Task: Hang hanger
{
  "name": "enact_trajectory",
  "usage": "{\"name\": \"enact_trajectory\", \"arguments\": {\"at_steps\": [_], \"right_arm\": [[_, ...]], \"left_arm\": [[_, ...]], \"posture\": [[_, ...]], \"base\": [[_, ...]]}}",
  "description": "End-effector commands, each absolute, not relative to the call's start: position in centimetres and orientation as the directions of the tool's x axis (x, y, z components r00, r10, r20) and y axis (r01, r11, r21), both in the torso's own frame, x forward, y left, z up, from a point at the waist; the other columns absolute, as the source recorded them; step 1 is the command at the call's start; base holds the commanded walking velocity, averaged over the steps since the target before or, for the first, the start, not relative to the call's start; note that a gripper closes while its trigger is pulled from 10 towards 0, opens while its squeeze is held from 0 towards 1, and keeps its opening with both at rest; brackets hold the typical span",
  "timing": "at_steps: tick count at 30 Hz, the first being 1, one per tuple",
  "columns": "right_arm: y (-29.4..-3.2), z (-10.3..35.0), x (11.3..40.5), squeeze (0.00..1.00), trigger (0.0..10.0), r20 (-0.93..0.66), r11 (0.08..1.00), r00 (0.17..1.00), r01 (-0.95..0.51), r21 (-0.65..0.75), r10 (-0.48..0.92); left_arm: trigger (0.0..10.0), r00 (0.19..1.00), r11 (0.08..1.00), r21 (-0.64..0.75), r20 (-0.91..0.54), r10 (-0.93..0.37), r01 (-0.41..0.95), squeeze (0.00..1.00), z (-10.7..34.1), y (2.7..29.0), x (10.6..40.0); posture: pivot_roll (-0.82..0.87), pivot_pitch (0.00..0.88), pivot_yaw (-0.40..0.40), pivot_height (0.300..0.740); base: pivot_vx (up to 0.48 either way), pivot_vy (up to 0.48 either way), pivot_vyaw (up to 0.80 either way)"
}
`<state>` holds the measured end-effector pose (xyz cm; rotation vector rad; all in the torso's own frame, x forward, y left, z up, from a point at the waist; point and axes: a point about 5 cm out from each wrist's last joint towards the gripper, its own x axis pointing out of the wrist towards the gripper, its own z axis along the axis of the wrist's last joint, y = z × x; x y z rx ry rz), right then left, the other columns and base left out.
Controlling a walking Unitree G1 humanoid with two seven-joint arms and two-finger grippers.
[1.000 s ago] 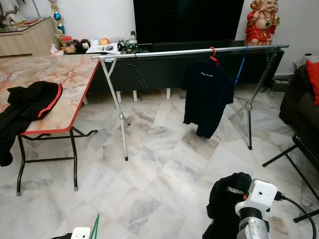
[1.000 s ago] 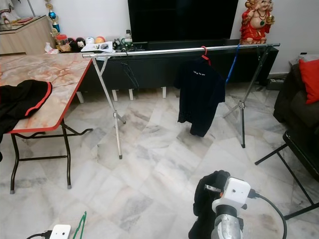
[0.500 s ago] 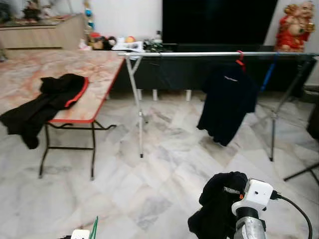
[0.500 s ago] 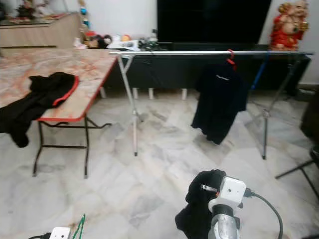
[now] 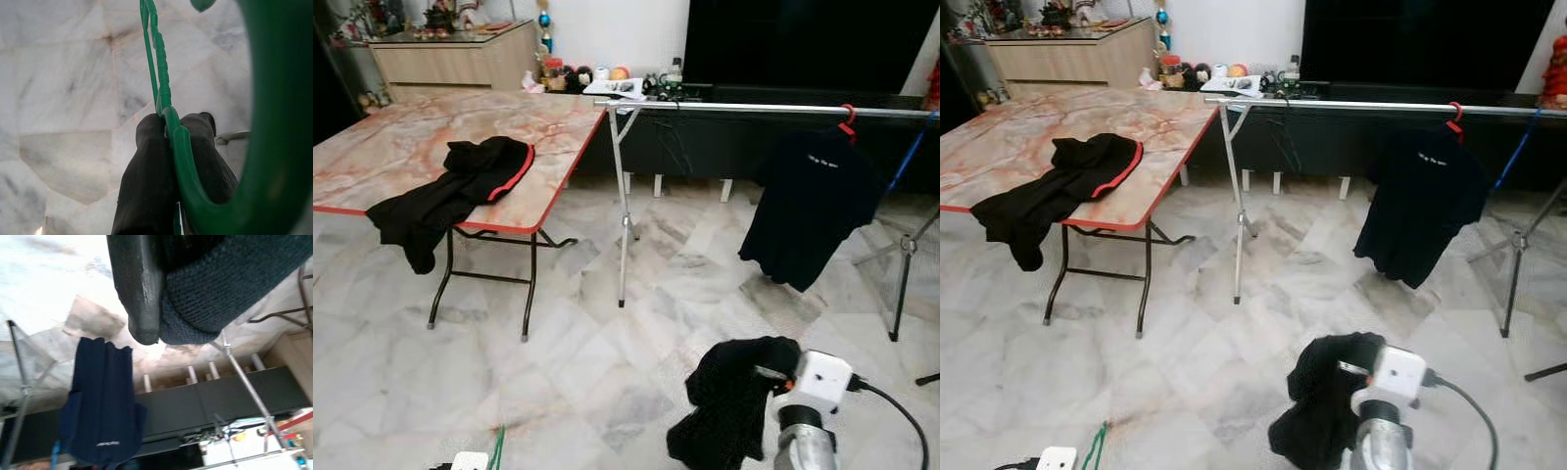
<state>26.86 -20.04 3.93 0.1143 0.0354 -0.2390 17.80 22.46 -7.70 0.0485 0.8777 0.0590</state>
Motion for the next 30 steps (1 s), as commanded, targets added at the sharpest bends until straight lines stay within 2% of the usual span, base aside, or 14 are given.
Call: {"name": "enact_trajectory", "arguments": {"at_steps": [1, 11, 18, 30], "right_arm": [[-19.8, 4.6, 27.3, 0.00, 10.0, -0.020, 0.965, 0.973, 0.232, 0.123, -0.231], [-21.2, 5.1, 27.0, 0.00, 10.0, -0.001, 0.960, 0.964, 0.263, 0.098, -0.264], [-23.0, 5.8, 26.9, 0.00, 10.0, 0.023, 0.947, 0.949, 0.311, 0.079, -0.314], [-23.2, 6.0, 27.1, 0.00, 10.0, 0.022, 0.950, 0.951, 0.305, 0.072, -0.307]], "left_arm": [[10.0, 0.624, 0.997, 0.078, -0.778, 0.074, -0.022, 0.00, -7.8, 22.6, 17.5], [10.0, 0.624, 0.997, 0.072, -0.779, 0.059, -0.004, 0.00, -7.8, 21.9, 18.0], [10.0, 0.616, 0.998, 0.052, -0.788, 0.020, 0.034, 0.00, -8.1, 20.5, 18.1], [10.0, 0.612, 0.998, 0.062, -0.789, 0.047, 0.004, 0.00, -8.1, 21.0, 17.7]], "posture": [[0.05, 0.000, 0.022, 0.740], [0.01, 0.000, 0.029, 0.740], [-0.02, 0.000, 0.034, 0.740], [-0.01, 0.005, 0.013, 0.740]], "base": [[0.000, 0.000, 0.00], [0.000, 0.000, 0.00], [0.000, 0.000, 0.00], [0.000, 0.000, 0.00]]}}
